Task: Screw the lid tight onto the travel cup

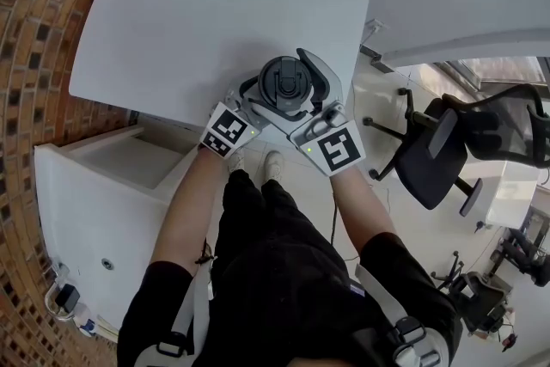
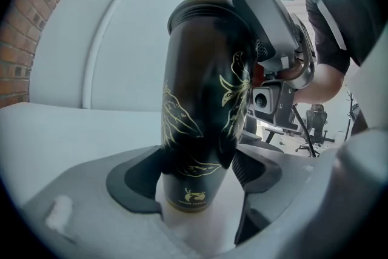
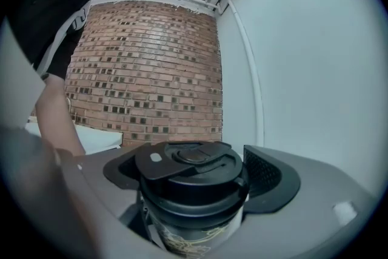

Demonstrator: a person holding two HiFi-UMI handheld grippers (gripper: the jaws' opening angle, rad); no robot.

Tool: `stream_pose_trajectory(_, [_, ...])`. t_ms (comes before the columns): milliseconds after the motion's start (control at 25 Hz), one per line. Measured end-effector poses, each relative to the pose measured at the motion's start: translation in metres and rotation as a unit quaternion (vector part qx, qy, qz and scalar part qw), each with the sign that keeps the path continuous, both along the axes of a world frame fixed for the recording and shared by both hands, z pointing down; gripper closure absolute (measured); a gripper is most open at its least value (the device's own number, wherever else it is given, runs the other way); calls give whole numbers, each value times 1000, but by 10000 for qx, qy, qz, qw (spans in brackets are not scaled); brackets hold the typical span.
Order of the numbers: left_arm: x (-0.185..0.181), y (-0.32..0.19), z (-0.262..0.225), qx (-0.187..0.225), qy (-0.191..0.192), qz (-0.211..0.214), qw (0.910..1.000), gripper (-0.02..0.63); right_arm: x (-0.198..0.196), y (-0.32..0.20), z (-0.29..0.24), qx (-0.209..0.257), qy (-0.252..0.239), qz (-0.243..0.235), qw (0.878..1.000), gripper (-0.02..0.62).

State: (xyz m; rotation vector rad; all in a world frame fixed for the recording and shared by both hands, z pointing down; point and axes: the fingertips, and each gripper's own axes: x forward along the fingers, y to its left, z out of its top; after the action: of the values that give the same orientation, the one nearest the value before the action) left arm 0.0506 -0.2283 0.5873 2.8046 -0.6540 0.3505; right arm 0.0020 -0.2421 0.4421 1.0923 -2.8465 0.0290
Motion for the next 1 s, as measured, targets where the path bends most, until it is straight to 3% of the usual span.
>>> stream_pose_trajectory(400, [0, 0, 1, -4, -8, 3, 10000, 238, 0, 3, 7, -38, 175, -158, 9997, 118])
stream_pose_trajectory(1000, [0, 1, 0, 7, -9, 2, 10000, 238, 1, 4, 10, -163, -132, -232, 9995, 118])
